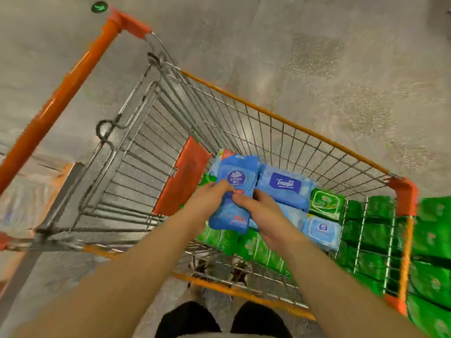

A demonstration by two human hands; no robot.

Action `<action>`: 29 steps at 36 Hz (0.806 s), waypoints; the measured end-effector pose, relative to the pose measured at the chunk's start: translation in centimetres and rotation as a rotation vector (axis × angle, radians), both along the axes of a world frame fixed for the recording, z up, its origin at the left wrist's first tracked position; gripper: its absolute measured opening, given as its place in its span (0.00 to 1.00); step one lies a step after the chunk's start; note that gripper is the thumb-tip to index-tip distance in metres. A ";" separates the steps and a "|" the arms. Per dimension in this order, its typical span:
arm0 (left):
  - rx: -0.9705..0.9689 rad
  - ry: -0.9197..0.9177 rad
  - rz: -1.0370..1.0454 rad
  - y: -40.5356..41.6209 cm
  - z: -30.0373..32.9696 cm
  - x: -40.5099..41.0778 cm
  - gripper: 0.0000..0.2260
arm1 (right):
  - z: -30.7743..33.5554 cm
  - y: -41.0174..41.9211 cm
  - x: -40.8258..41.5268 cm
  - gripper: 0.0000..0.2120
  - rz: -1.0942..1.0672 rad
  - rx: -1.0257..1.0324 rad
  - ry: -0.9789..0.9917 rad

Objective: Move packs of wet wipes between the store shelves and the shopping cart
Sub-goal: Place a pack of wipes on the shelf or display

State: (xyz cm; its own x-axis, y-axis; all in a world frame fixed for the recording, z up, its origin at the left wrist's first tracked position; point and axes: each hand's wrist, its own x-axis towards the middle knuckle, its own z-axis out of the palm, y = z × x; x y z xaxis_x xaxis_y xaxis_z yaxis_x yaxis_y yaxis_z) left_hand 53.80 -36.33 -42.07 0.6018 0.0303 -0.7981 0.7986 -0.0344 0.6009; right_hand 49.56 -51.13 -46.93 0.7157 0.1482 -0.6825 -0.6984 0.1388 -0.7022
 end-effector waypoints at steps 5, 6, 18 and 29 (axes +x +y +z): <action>0.034 0.059 0.008 1.7 -6.1 4.8 0.07 | -5.2 3.5 6.2 0.17 -0.001 -0.042 0.054; 0.052 0.063 0.004 2.1 -7.2 5.6 0.07 | -6.5 3.9 6.8 0.15 -0.009 -0.046 0.078; 0.195 0.107 -0.120 3.8 -16.7 10.3 0.11 | -14.8 6.2 11.6 0.07 0.019 -0.245 0.149; 0.339 0.005 -0.315 5.3 -16.8 10.3 0.27 | -11.7 6.6 11.5 0.28 0.018 -0.430 0.177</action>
State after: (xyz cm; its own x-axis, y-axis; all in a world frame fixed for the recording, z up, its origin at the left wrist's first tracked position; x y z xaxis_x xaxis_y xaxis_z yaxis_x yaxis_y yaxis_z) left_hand 64.10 -31.05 -58.83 0.6198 0.1070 -0.7775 0.7207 -0.4697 0.5099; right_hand 61.05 -44.56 -58.66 0.5824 -0.1636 -0.7963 -0.8124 -0.1526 -0.5628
